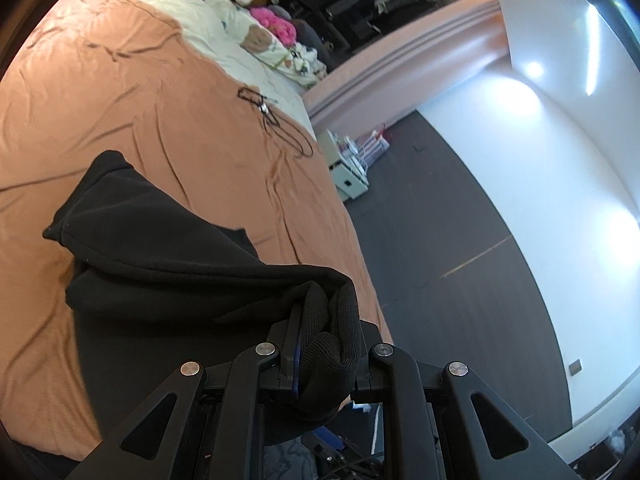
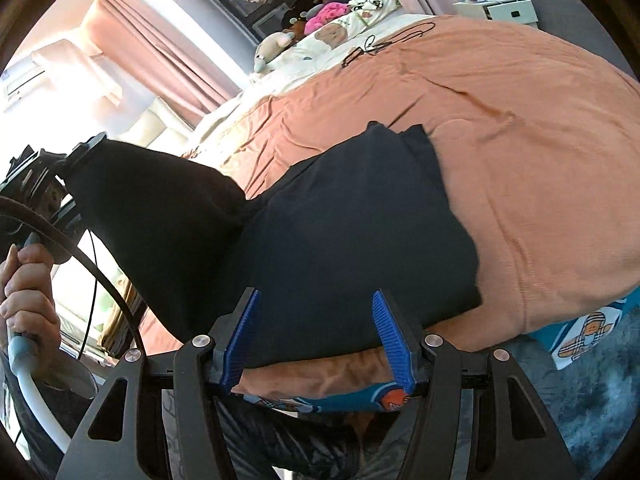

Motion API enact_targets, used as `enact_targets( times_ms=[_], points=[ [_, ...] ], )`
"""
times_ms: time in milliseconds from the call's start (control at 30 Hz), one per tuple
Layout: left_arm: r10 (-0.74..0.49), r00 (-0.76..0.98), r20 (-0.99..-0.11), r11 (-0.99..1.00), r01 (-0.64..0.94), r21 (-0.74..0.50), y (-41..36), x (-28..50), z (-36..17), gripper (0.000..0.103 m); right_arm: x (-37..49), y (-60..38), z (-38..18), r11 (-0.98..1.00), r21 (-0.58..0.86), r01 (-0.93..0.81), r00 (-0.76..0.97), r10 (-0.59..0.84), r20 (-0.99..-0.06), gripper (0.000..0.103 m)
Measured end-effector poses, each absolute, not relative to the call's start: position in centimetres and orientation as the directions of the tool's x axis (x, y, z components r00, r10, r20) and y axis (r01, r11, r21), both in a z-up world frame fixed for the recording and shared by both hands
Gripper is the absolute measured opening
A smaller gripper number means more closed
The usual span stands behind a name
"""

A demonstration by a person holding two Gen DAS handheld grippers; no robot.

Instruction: Fold small clothes

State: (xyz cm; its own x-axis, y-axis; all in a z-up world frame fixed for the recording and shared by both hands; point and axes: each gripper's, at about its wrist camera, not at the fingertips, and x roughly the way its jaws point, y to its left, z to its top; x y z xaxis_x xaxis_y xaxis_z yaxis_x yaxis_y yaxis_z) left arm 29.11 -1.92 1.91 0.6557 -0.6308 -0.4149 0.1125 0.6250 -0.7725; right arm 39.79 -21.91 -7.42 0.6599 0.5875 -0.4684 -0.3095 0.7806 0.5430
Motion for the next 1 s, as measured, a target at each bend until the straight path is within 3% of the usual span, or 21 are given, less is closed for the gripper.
enact_targets(
  times_ms=[667,767,900,933,1000],
  points=[
    [-0.714,0.382,-0.587,0.667,0.116,-0.736,-15.2,32.8,-7.9,0.019,37.7,-26.6,-8.1,0.762,0.592,-0.263,0.646,0.595,-0.479,0.056],
    [-0.736,0.324,-0.595,0.652,0.101,-0.752,-15.8,32.8,-9.3,0.036,38.2,-26.7,-8.5,0.757,0.601,-0.255,0.64,0.598,-0.482,0.056],
    [-0.744,0.333,-0.579,0.634,0.079,-0.769,-14.4,32.3,-9.7,0.083,38.8,-26.4,-8.5,0.758,0.6,-0.256,0.633,0.601,-0.488,0.056],
    [-0.738,0.349,-0.578,0.637,0.077,-0.767,-14.1,32.2,-9.5,0.089,38.8,-26.3,-8.4,0.758,0.599,-0.26,0.632,0.602,-0.488,0.056],
    [-0.728,0.373,-0.576,0.64,0.066,-0.766,-12.9,31.7,-9.3,0.091,38.8,-26.0,-8.2,0.759,0.594,-0.265,0.632,0.602,-0.487,0.056]
  ],
)
